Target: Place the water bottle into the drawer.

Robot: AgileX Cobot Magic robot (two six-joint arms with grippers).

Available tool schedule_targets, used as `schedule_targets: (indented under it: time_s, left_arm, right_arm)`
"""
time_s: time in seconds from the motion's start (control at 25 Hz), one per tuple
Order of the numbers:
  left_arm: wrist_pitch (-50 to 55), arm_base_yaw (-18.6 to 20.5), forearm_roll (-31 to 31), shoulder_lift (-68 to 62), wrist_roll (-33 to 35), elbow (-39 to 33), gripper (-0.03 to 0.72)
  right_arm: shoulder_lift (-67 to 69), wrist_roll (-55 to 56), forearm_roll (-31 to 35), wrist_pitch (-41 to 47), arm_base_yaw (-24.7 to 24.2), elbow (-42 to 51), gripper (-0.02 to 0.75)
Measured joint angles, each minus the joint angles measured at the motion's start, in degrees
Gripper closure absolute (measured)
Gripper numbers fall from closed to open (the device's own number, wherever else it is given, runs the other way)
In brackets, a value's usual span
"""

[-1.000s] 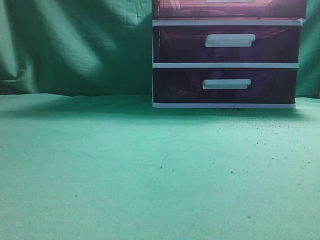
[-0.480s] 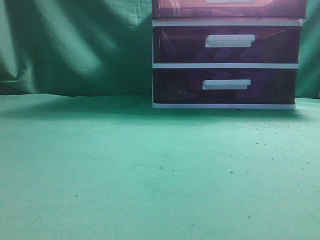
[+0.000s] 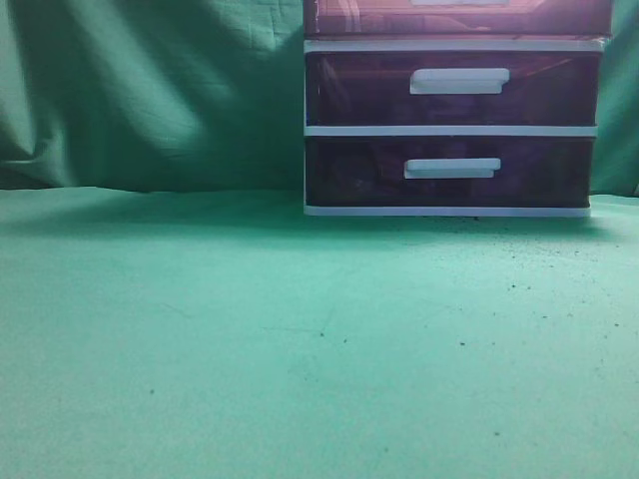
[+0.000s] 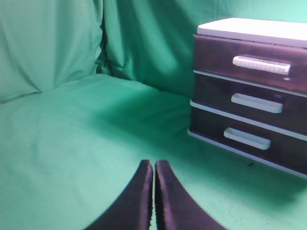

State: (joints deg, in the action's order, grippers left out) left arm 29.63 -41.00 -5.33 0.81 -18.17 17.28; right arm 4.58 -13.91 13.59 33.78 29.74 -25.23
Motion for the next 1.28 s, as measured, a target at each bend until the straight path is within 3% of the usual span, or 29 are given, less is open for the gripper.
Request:
schedule_targets:
  time_s: [0.2,0.48,0.92,1.04,1.12,1.28]
  left_arm:
    - [0.0,0.0,-5.8,0.0,0.0,-4.0,0.688]
    - [0.0,0.0,-5.6,0.0,0.0,-9.4,0.688]
    - [0.0,0.0,-5.5,0.0,0.0,-9.8,0.688]
    - [0.0,0.0,-5.5,0.0,0.0,-9.8,0.688]
    - [0.0,0.0,-5.5,0.0,0.0,-9.8,0.688]
    - [0.0,0.0,-5.5,0.0,0.0,-9.8,0.688]
  right_arm:
    - [-1.2,-0.2,0.7,-5.2,0.0,6.0,0.738]
    - [-1.2,-0.6,2.9,-9.3,0.0,6.5,0.738]
    - [-1.2,-1.1,2.9,-5.1,0.0,6.6,0.738]
    - [-1.2,-1.1,-2.0,-5.2,-0.1,8.5,0.738]
    - [-1.2,5.3,-6.5,-6.7,-2.4,10.9,0.738]
    - [-1.2,17.8,-13.9,-9.7,-12.1,16.6,0.738]
